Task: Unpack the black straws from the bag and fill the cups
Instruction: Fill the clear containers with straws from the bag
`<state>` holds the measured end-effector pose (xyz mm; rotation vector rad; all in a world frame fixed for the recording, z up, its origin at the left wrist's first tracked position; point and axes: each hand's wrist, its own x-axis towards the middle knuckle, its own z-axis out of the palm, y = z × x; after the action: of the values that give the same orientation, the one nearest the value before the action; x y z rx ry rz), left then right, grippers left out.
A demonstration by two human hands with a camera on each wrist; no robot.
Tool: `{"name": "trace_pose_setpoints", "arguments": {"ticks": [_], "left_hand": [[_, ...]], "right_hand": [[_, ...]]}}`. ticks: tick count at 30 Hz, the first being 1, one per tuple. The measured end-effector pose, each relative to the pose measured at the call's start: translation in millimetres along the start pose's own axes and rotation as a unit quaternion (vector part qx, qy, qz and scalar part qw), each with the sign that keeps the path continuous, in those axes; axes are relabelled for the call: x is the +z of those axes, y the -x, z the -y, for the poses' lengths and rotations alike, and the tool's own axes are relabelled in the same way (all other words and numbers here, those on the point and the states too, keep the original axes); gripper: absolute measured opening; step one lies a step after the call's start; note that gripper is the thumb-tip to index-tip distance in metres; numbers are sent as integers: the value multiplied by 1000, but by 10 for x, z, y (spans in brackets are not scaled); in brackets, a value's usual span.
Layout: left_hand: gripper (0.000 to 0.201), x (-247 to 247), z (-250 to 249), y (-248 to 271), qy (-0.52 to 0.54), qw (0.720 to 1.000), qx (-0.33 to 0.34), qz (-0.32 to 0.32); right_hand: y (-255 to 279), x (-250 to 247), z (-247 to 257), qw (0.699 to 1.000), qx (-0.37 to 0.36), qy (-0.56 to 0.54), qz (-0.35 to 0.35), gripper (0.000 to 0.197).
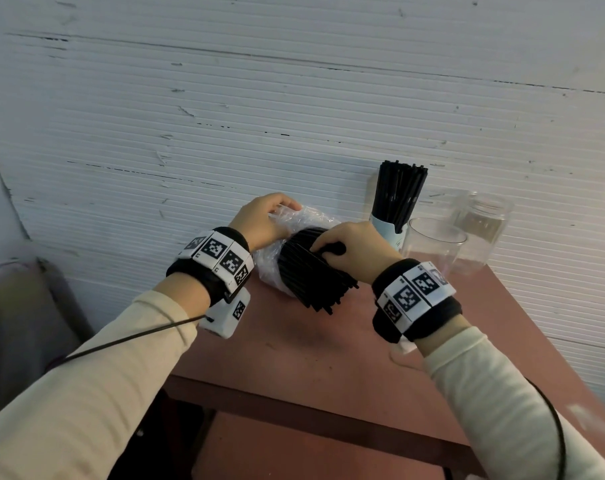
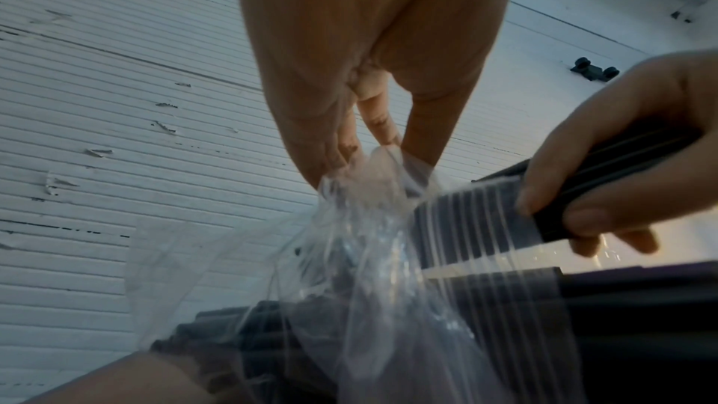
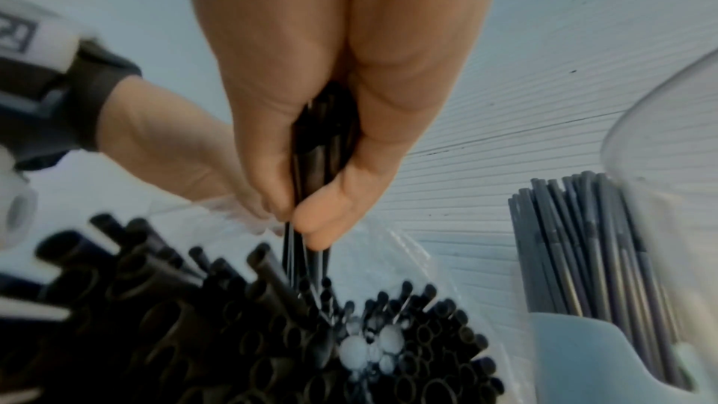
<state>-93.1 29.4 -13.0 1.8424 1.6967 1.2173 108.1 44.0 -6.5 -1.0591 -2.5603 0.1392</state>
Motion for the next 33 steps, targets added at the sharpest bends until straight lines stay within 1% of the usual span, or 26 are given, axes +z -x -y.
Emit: {"name": "trace_pose_setpoints", "arguments": {"ticks": [2,4,6,8,10,11,12,14,15,17,18,20,21,22,24,26,28,30,32,33], "left_hand": [[42,18,-3,24,-28,1000,4,4],[48,45,-50,56,-87,996,19,-3],[59,75,-174,109,-138,988,67,-5],[72,134,-348,166,-156,979,128,41],[79,236,-524,209,-167,968,149,113],[78,301,-590,216,-175,962,158,139],[72,371,-644,217,-179,957,169,152],[45,484,-746,225,-176,954,192,147],[34,522,-802,236,-169,956,197,138],[22,592,-907,267,-149,964,189,116],[21,635,-946,287,-126,971,176,103],[19,753,-1013,363,-11,987,136,88],[17,824,-1051,409,55,987,119,88],[18,879,-1085,452,105,984,106,97],[20,1020,-1138,515,160,972,93,143],[16,1148,-1140,565,195,960,67,189],[14,1253,-1073,576,223,950,23,216],[22,1315,-987,566,234,941,-26,243],[17,1329,-943,563,232,931,-54,275],[14,1332,-935,559,228,929,-56,286]], "right_hand": [[93,-100,-17,1000,6,-14,-3,25],[204,-219,-35,1000,9,-25,-6,24],[317,-352,-55,999,17,-35,-3,25],[420,-481,-53,999,19,-38,1,26],[525,-604,-22,999,15,-38,9,26],[577,-661,5,999,13,-36,14,26],[634,-722,39,999,10,-35,19,26],[749,-845,88,999,8,-42,27,26],[810,-913,105,998,9,-53,28,27],[935,-1060,126,997,6,-80,16,35],[988,-1130,127,996,5,-91,-4,40],[1056,-1234,132,992,2,-101,-74,47],[1069,-1259,137,988,-5,-100,-118,47],[1050,-1257,152,982,-21,-98,-163,47],[987,-1196,151,966,-58,-100,-231,45],[900,-1050,97,962,-71,-99,-244,40],[843,-860,-14,972,-54,-78,-214,31],[830,-690,-124,980,-19,-62,-188,24],[835,-610,-195,973,-3,-76,-220,19],[835,-607,-213,967,-3,-85,-240,18]]}}
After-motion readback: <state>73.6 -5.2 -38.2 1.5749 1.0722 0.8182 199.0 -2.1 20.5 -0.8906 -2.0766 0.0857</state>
